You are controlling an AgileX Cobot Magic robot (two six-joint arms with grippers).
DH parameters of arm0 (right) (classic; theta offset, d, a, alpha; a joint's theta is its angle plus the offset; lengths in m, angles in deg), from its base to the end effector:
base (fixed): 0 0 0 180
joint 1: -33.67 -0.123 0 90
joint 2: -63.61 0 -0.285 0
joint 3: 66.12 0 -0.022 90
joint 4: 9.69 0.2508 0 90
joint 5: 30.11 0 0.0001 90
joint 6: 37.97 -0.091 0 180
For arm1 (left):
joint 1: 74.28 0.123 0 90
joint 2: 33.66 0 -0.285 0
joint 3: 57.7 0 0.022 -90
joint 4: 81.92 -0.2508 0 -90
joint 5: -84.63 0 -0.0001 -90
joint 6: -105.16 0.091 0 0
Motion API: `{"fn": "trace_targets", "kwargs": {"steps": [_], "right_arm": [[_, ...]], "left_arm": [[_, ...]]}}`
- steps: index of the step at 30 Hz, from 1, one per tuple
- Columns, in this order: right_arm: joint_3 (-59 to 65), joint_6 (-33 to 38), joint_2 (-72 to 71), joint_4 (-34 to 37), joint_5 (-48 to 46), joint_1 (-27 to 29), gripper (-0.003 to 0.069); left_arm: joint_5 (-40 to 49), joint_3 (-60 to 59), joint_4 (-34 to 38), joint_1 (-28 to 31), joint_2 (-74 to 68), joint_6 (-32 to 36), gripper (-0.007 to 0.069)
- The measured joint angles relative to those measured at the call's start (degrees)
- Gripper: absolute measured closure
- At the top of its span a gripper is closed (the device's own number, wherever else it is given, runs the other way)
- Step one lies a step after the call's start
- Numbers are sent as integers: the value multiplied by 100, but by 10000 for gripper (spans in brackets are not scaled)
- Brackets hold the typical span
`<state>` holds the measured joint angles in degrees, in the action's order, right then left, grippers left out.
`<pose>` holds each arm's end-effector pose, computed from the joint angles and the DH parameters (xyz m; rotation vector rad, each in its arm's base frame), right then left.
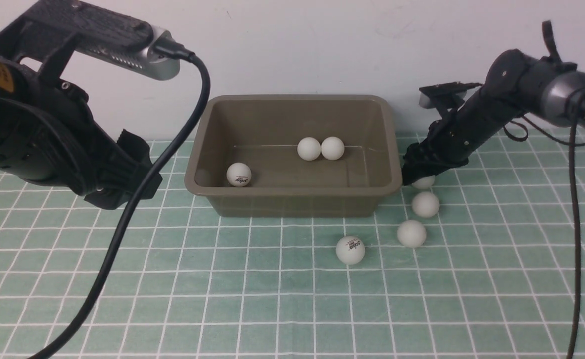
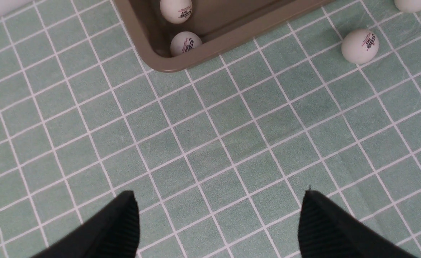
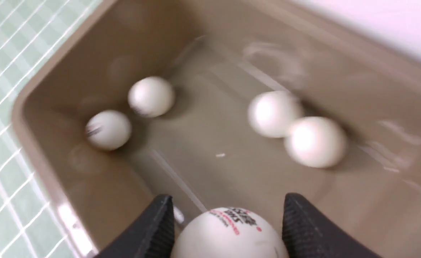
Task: Put the table tennis balls in the box on the green coffee tablecloth.
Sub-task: 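Reach for and grasp a ping pong ball on the table, then release the ping pong ball into the bin and lift the gripper away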
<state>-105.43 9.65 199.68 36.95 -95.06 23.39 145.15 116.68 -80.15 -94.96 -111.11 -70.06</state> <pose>0.4699 0.1462 0.2523 -0.9315 2.2910 0.8504 0.2221 -0.0865 0.3800 0.5458 2.4522 -0.1540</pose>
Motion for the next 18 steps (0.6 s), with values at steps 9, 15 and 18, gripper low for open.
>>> {"fn": "trace_targets", "kwargs": {"steps": [9, 15, 18], "right_arm": [[10, 331, 189, -212, 285, -143, 282], [16, 563, 165, 326, 747, -130, 127], [16, 605, 78, 500, 865, -90, 120]], "left_arm": [[0, 0, 0, 0, 0, 0, 92], [-33, 0, 0, 0, 0, 0, 92], [-58, 0, 6, 0, 0, 0, 92]]}}
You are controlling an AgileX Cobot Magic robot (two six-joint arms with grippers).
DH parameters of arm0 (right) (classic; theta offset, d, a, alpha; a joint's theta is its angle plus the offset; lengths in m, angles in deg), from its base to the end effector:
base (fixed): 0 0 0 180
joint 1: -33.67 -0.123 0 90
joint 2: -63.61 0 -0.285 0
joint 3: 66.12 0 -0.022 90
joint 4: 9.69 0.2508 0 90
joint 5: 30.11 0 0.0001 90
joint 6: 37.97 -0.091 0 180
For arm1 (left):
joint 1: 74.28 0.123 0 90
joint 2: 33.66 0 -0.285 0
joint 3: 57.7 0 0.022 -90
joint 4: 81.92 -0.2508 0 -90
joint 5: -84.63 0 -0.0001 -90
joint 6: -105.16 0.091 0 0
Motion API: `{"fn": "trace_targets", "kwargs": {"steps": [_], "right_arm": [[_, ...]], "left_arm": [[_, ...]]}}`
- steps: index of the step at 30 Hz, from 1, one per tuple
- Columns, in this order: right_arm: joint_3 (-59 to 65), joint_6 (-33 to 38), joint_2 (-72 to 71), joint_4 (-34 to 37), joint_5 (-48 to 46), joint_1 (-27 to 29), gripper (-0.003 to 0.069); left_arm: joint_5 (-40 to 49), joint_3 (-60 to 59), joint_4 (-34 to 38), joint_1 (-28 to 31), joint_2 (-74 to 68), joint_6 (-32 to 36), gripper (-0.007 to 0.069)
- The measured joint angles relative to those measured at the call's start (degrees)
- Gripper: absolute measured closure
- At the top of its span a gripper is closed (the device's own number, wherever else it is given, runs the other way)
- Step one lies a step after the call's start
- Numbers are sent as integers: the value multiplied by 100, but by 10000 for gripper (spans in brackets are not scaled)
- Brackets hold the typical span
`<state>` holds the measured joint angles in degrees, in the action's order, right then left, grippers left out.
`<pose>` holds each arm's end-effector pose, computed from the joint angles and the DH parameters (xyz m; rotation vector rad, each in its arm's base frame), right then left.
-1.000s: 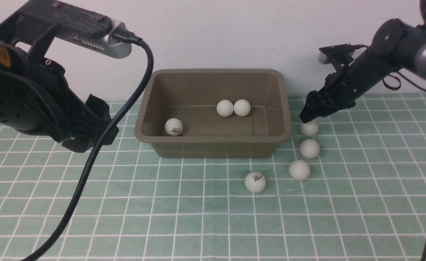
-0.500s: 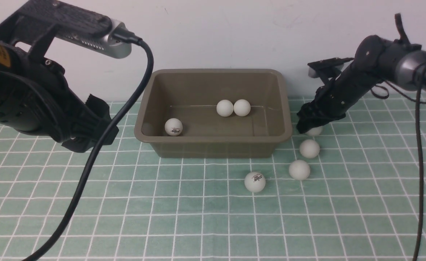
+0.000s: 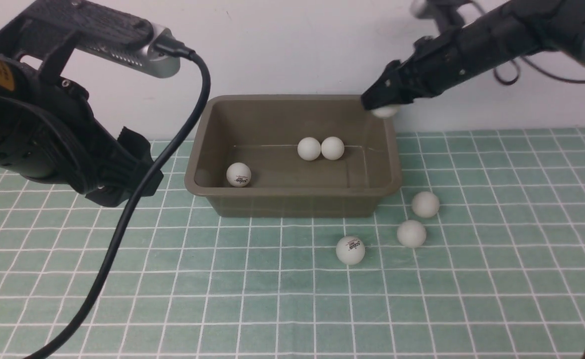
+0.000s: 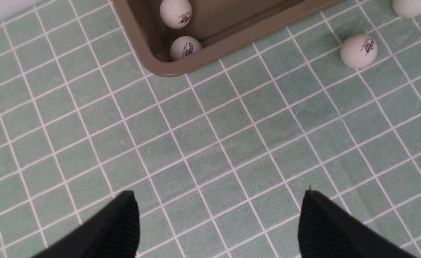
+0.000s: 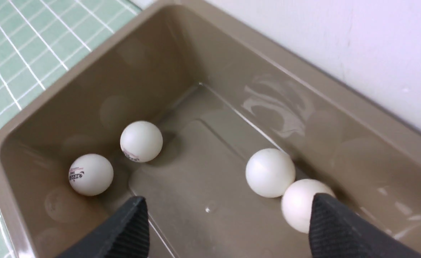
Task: Put the table tennis balls in the box on the green coffee tablecloth.
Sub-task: 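Release the ping pong ball into the bin and lift the gripper away, then reach for and grasp a ping pong ball on the table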
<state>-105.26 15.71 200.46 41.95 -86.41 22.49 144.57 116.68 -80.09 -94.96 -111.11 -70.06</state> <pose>0.4820 0.1558 0.2527 -0.8876 2.1457 0.7988 0.2228 -0.0868 0.3806 0.5431 2.4425 -0.1566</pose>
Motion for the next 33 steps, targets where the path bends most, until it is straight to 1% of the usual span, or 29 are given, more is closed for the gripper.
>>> {"fn": "trace_targets", "kwargs": {"steps": [5, 10, 16, 20, 25, 30, 33], "right_arm": [[0, 81, -165, -292, -110, 137, 120], [0, 122, -527, -818, -438, 415, 124], [0, 82, -1128, -1016, -742, 814, 125], [0, -133, -1584, -1135, -1027, 1063, 125], [0, -416, -1890, -1406, -1375, 1213, 125], [0, -994, -2156, -1802, -1535, 1286, 125], [12, -1242, -2182, -1869, -1557, 1283, 125]], "left_arm": [[0, 0, 0, 0, 0, 0, 92], [-5, 0, 0, 0, 0, 0, 92], [-46, 0, -5, 0, 0, 0, 92], [-62, 0, 0, 0, 0, 0, 92], [-69, 0, 10, 0, 0, 0, 92], [-137, 0, 39, 0, 0, 0, 92], [-155, 0, 39, 0, 0, 0, 92]]}}
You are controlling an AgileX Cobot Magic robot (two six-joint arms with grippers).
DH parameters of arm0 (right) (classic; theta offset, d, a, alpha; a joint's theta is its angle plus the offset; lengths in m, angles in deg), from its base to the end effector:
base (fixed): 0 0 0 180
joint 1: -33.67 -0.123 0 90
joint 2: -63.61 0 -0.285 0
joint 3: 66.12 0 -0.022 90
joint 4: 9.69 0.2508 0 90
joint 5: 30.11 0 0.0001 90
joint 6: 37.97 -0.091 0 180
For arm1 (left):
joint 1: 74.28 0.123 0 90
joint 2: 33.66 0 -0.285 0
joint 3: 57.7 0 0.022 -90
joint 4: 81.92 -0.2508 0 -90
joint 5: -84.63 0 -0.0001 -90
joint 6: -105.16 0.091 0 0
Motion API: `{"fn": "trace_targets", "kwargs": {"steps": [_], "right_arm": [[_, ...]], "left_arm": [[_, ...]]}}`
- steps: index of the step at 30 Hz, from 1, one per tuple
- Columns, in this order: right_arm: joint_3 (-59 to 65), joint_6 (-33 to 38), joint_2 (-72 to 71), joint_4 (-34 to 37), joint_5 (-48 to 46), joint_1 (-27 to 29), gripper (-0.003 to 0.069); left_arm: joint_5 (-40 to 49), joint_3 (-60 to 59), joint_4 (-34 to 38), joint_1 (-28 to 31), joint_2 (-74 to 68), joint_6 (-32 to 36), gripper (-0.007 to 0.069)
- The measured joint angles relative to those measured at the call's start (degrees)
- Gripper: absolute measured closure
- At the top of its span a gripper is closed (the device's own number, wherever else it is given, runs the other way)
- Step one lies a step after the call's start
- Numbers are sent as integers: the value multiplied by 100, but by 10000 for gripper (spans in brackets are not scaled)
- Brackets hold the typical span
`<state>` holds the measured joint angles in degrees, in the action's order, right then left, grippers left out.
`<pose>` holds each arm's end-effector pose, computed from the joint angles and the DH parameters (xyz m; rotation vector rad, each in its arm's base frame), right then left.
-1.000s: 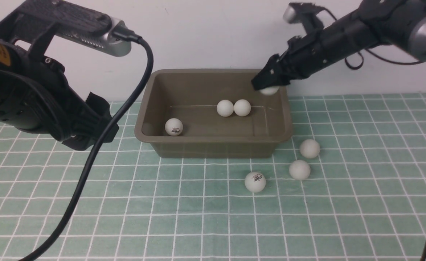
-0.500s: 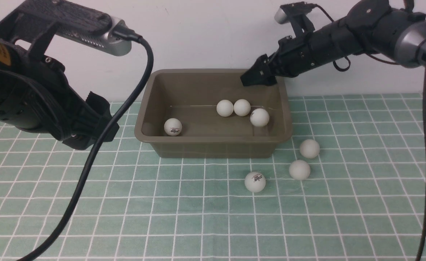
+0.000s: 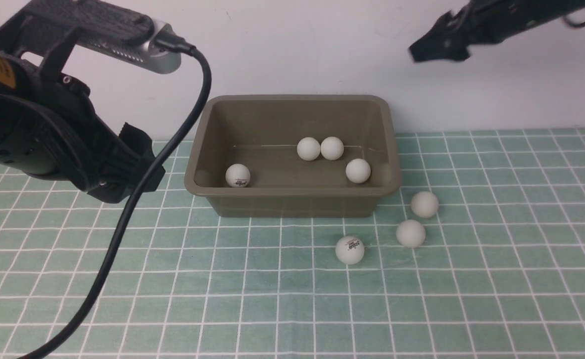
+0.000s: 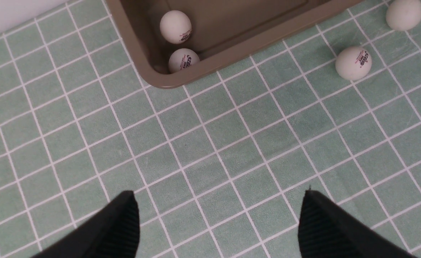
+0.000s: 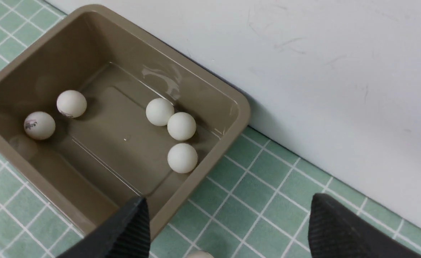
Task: Put the table tennis balls in the box on the green coffee tablecloth.
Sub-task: 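Reach for and grasp a ping pong ball on the table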
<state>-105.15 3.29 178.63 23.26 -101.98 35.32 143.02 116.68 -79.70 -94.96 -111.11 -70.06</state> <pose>0.4047 0.0354 0.3997 -0.7836 2.2539 0.4316 0.2244 -0.0879 0.3821 0.5349 2.4171 -0.1689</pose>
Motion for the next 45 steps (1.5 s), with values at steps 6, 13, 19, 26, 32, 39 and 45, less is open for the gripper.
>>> {"fn": "trace_targets", "kwargs": {"steps": [6, 13, 19, 26, 32, 39, 45], "right_arm": [[429, -190, -24, -1, 5, -45, 125], [2360, -117, -25, 25, 469, -157, 125], [3701, 64, -25, -49, 2032, -616, 125], [3849, -792, 130, -710, 3163, -1053, 125], [3849, -1001, 284, -814, 3363, -1053, 125], [3849, -970, 548, -807, 3482, -1096, 125], [3849, -870, 747, -782, 3524, -1101, 125]], "left_arm": [[-11, 0, 0, 0, 0, 0, 92], [-15, 0, 19, 0, 0, -14, 92], [-15, 0, 23, 0, 0, -14, 92], [19, 0, 41, 0, 0, -14, 92], [137, 0, 47, 0, 0, -14, 92], [141, 0, 47, 0, 0, -14, 92], [141, 0, 47, 0, 0, -14, 92]]}}
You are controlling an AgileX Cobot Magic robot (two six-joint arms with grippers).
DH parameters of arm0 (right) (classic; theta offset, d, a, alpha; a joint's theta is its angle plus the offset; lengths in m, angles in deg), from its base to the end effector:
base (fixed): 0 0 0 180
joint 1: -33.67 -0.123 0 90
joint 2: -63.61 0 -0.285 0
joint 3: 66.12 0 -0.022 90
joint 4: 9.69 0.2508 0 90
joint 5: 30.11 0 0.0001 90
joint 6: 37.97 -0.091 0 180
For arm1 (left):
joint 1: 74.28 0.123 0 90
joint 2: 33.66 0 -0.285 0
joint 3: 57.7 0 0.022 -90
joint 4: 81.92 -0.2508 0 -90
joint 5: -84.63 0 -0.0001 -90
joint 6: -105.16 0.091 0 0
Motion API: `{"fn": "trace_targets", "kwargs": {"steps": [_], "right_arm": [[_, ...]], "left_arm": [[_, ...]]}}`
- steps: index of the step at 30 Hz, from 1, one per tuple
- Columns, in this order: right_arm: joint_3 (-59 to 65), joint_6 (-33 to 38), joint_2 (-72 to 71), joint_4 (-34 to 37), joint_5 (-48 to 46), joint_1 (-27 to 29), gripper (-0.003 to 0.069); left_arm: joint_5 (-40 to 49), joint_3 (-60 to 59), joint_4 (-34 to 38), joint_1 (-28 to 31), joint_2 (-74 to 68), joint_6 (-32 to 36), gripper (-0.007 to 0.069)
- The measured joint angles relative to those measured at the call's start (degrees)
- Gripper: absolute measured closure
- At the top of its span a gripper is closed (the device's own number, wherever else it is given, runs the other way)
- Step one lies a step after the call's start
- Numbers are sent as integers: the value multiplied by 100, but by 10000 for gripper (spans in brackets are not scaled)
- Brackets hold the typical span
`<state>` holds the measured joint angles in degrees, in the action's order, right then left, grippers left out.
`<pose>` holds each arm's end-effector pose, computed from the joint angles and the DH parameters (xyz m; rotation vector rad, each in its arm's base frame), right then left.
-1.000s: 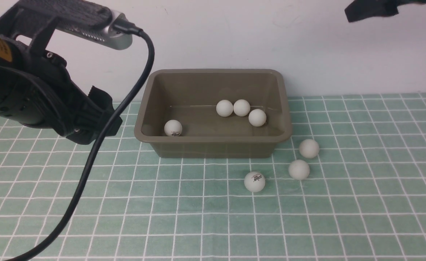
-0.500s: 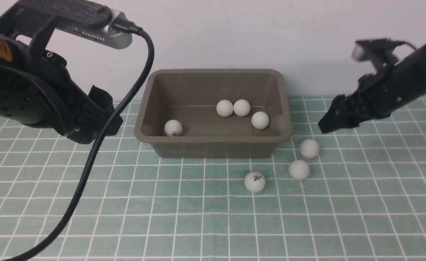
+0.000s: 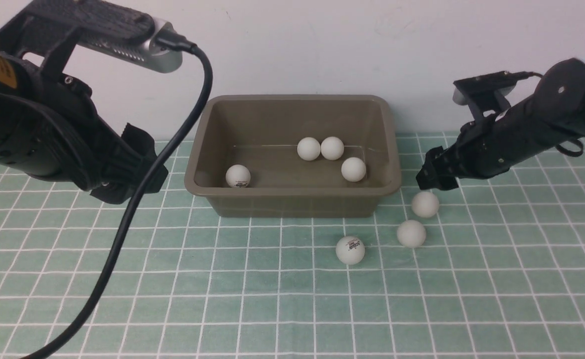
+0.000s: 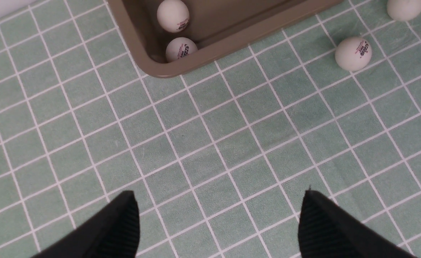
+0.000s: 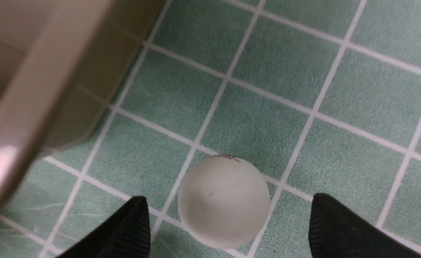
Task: Put the table tennis balls in the box on the green coffee tablecloth.
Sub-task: 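Reach for and grasp a ping pong ball on the table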
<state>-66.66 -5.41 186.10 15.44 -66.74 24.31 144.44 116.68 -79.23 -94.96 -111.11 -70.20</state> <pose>0.4041 0.0900 0.1690 -0.5712 2.6370 0.3343 0.2225 -0.0879 0.3808 0.5359 2.4429 -0.1772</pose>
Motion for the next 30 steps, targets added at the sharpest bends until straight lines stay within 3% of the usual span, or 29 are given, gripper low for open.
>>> {"fn": "trace_targets", "kwargs": {"steps": [12, 18, 20, 30], "right_arm": [[0, 247, 280, 153, 240, 0, 132], [0, 286, 292, 257, 403, 0, 235], [0, 287, 299, 257, 458, 0, 330], [0, 298, 175, 257, 797, 48, 330]], "left_arm": [[0, 0, 0, 0, 0, -2, 92], [2, 0, 0, 0, 0, -2, 92], [2, 0, 0, 0, 0, -2, 92], [7, 0, 0, 0, 0, -2, 92]]}}
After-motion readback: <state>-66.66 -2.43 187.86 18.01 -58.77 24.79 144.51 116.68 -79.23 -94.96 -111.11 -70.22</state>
